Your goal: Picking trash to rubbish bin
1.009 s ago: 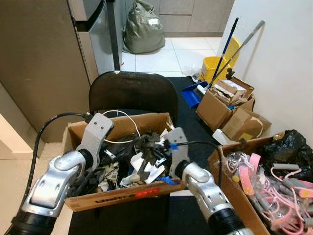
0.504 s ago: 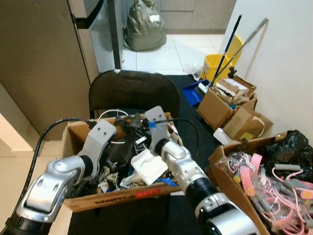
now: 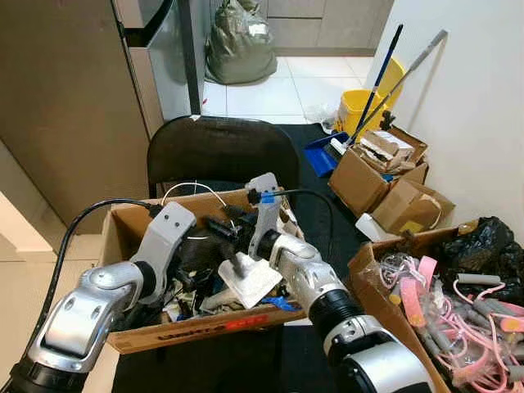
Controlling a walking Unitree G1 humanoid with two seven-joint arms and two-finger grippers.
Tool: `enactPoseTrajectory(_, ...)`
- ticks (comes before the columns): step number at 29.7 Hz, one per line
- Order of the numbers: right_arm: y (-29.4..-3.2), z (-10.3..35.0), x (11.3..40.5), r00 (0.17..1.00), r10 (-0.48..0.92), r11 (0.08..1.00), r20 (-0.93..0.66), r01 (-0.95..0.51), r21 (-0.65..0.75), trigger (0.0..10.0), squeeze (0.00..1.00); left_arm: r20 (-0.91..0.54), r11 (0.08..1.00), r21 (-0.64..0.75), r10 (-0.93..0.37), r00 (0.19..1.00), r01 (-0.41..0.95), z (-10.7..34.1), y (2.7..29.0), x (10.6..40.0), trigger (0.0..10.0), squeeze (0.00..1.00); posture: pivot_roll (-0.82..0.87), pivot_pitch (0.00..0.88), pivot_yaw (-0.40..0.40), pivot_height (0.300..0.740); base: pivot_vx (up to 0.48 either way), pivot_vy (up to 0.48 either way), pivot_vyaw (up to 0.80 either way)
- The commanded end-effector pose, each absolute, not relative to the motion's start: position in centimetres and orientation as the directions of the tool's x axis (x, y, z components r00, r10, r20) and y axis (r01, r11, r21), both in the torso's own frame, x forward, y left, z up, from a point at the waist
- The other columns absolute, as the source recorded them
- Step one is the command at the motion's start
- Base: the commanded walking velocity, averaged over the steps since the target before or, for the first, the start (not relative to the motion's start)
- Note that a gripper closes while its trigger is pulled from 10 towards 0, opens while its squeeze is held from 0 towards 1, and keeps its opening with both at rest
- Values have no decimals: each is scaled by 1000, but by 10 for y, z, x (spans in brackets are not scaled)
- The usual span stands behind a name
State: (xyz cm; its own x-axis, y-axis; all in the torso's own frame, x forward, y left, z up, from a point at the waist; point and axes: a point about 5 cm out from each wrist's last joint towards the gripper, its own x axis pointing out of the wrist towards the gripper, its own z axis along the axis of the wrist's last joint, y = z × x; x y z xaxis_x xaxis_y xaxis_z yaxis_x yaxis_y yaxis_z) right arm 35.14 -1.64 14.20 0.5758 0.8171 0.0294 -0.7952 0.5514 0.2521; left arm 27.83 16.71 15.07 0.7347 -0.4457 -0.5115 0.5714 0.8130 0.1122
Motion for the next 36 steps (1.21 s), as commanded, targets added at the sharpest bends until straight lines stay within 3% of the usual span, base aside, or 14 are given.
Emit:
enactPoseTrajectory(1, 3, 135, 341, 537, 843, 506, 27, -809, 300, 10000, 0, -526, 807, 122, -441, 727, 578, 148, 165, 278, 10000, 0, 55, 148, -13, 740, 0, 0, 0)
enactPoseTrajectory(8, -23, 133, 356, 690, 723, 656, 23, -697, 289, 10000, 0, -505, 822, 135, -424, 752, 554, 150, 165, 280, 10000, 0, 57, 142, -16, 740, 0, 0, 0)
enactPoseTrajectory(12, -67, 134, 372, 865, 502, 838, 5, -488, 243, 10000, 0, -384, 887, 198, -322, 865, 417, 161, 171, 296, 10000, 0, 53, 142, -15, 740, 0, 0, 0)
enactPoseTrajectory(17, -114, 130, 373, 958, 285, 939, 9, -281, 198, 10000, 0, -218, 939, 220, -216, 952, 264, 174, 172, 312, 10000, 0, 39, 139, -11, 740, 0, 0, 0)
enactPoseTrajectory(22, -142, 122, 363, 990, 139, 975, 31, -142, 173, 10000, 0, -206, 934, 267, -185, 961, 236, 167, 166, 313, 10000, 0, 29, 142, -4, 740, 0, 0, 0)
enactPoseTrajectory(23, -161, 113, 351, 999, 30, 982, 42, -37, 186, 10000, 0, -195, 931, 297, -160, 968, 213, 160, 164, 312, 10000, 0, 12, 140, 8, 740, 0, 0, 0)
enactPoseTrajectory(29, -182, 101, 327, 992, -102, 973, 71, 84, 215, 10000, 0, -136, 953, 237, -157, 978, 186, 157, 162, 312, 10000, 0, -3, 141, 27, 740, 0, 0, 0)
enactPoseTrajectory(36, -174, 81, 292, 993, -110, 962, 41, 96, 257, 10000, 0, -149, 951, 240, -163, 975, 195, 142, 160, 309, 10000, 0, 0, 97, 54, 740, 0, 0, 0)
